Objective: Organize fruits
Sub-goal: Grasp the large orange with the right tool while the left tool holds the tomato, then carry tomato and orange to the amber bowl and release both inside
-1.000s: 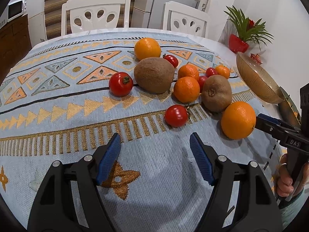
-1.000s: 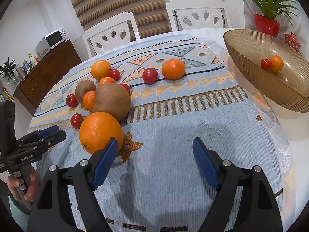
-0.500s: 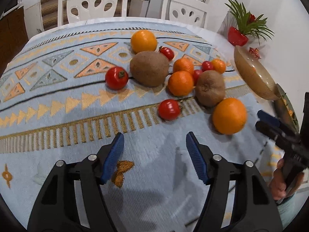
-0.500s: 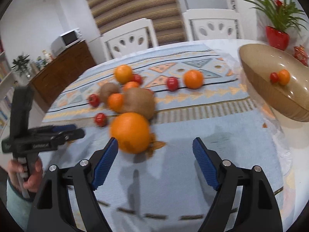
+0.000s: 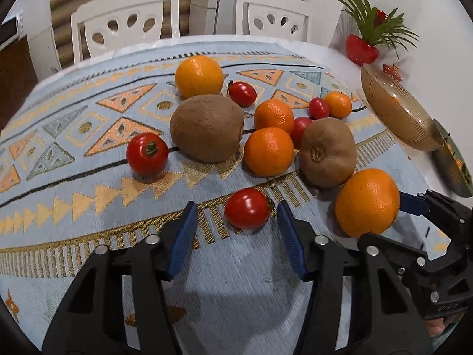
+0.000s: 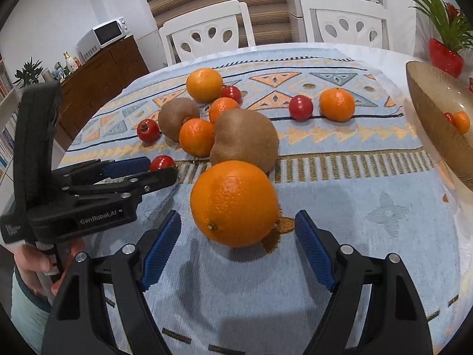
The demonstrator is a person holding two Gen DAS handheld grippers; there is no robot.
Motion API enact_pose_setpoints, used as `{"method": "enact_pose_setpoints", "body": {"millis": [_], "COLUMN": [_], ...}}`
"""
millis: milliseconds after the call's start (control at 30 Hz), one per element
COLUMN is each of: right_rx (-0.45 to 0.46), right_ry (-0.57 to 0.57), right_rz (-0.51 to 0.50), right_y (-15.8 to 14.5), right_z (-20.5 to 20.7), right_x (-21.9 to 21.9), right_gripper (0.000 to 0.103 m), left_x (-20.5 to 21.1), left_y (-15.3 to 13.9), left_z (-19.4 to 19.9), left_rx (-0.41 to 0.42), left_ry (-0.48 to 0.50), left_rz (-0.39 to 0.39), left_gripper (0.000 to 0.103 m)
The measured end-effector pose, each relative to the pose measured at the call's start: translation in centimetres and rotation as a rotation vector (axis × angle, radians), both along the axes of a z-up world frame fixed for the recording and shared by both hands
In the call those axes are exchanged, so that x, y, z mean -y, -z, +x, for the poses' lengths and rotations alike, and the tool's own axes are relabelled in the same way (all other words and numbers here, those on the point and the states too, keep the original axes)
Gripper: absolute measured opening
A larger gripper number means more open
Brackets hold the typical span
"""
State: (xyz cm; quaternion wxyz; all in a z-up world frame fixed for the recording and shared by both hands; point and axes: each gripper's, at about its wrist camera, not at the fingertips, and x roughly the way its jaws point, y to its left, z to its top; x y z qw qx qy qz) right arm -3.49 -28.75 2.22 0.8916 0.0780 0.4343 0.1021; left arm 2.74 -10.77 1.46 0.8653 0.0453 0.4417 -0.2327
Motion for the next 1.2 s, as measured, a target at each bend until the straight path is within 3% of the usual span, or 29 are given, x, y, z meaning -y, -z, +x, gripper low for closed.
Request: {"method": "enact_pose_setpoints", "body": {"millis": [267, 333, 567, 733, 967, 1200], "right_rx": [-0.011, -0.01, 0.011, 0.037, 0.088, 0.153], "right_ry": [0.001, -0.007, -0.006, 0.014, 0.072, 0.173], "right_rz": [-0.007, -0.004, -0.035, 0.016, 0.051, 0.039], "right_y": [0.6, 0.6, 0.3, -0.7, -3.0, -5.9], "right_z": [0.3, 0.3, 0.0, -1.1, -3.2, -5.1], "right_x": [-0.2, -0.3, -0.7, 0.5, 3.6, 8.7], "right_gripper": [0.064, 0.058, 0.056, 0.056, 0.056, 0.055], "left_x": [0.3, 0.4, 0.4, 0.0, 1.9, 7.7], "left_y": [0.2, 0.2, 0.0, -1.0, -5.2, -8.8], "left_z": [-0.2, -0.4, -0.6, -1.3, -3.3, -4.4], "left_rx": [0.029, 0.037, 0.055, 0.075, 0.142, 0.208], "left_ry": [0.009, 0.011, 0.008, 0.021, 0.079, 0.188], "left_rz": [0.02, 0.026, 0.025, -0.008, -0.023, -0.013], "left_gripper": [0.029, 0.029, 0.029, 0.028, 0.028, 0.028]}}
